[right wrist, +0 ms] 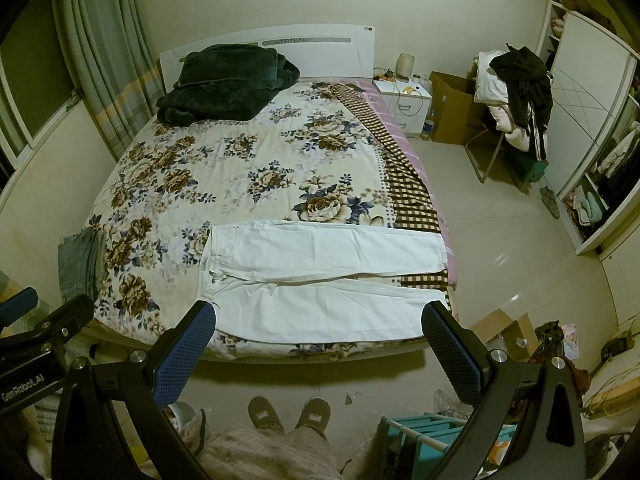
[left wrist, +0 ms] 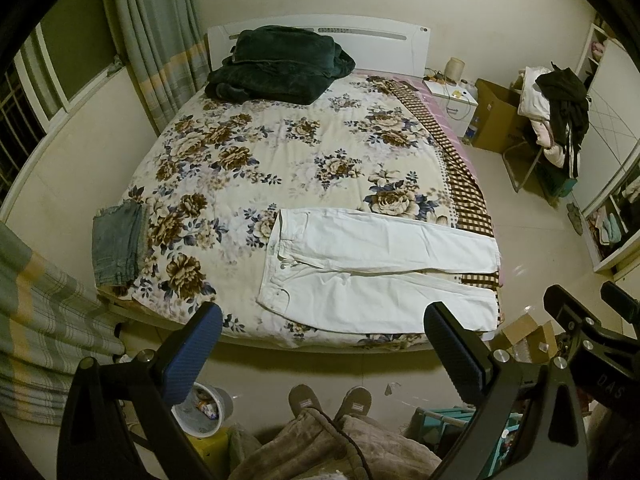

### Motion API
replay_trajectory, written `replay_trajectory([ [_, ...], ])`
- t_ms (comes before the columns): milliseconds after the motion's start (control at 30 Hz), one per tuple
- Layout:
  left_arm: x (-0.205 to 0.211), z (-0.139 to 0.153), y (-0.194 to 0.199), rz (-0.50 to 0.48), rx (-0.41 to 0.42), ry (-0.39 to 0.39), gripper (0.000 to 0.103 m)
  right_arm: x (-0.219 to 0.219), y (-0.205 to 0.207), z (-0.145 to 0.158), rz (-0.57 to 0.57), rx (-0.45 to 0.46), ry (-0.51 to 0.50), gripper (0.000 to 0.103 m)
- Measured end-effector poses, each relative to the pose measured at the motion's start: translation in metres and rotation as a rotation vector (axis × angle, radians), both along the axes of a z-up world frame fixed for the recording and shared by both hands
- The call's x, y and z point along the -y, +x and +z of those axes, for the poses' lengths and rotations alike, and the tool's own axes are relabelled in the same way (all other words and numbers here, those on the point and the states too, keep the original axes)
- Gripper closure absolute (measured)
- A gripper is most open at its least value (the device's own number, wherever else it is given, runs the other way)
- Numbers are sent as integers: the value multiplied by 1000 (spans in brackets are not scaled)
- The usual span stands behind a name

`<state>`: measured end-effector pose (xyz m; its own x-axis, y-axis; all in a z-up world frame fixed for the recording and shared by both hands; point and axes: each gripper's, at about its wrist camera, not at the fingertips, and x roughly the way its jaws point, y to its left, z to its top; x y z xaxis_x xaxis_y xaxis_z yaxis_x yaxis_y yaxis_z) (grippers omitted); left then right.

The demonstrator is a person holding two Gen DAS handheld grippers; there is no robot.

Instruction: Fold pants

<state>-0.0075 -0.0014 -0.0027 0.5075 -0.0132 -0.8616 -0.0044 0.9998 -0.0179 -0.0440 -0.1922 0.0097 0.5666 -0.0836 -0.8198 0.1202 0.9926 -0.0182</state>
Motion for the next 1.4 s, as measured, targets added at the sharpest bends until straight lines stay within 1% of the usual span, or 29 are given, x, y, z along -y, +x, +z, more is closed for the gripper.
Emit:
replay_trajectory([
  [300, 0, -1, 1, 2, -3, -1, 0, -2, -1, -2, -1, -1, 0, 0],
  [333, 0, 7, 13, 2, -5, -2, 0, -1, -1, -2, -2, -1, 1, 0],
  [433, 0, 9, 15, 4, -3, 0, 0, -4, 6, -10, -11, -14, 3, 0],
  [467, -1, 6, 18, 8, 3, 6, 0, -7, 11, -14, -15, -19, 5, 0],
  [533, -3, -12, 40, 18, 10, 10, 0, -10, 21, -23, -31, -29, 3, 0],
  [667, -14, -31, 71, 36, 28, 20, 0, -8, 41, -46, -93, -42, -15, 0],
  [767, -25, -53, 107, 65, 28, 32, 0, 4, 69, -70, -169, -54, -25, 0],
  [833, -28, -68, 129, 86, 7, 39, 0, 22, 93, -88, -219, -74, -16, 0],
  [933, -32, -96, 170, 125, -45, 43, 0, 54, 135, -121, -289, -115, -3, 0],
  [967, -29, -111, 190, 138, -82, 38, 0, 67, 153, -135, -309, -132, 8, 0],
  [1000, -29, -122, 204, 156, -99, 31, 0, 80, 170, -148, -332, -150, 19, 0],
  [1033, -28, -133, 220, 179, -120, 33, 0, 92, 183, -160, -348, -165, 31, 0],
  [1100, -25, -156, 253, 217, -178, 9, 0, 122, 220, -192, -388, -211, 76, 0],
  [1200, -23, -197, 305, 290, -265, -15, 0, 176, 284, -250, -449, -275, 167, 0],
  [1233, -21, -216, 325, 328, -301, -27, 0, 191, 303, -268, -467, -288, 191, 0],
  [1267, -20, -232, 342, 365, -331, -43, 0, 209, 329, -294, -495, -309, 211, 0],
  [1333, -21, -261, 372, 421, -369, -72, 0, 238, 370, -337, -545, -345, 227, 0],
  [1367, -21, -287, 395, 471, -405, -89, 0, 254, 391, -361, -568, -362, 237, 0],
  [1400, -21, -304, 408, 500, -426, -100, 0, 270, 411, -386, -594, -383, 246, 0],
])
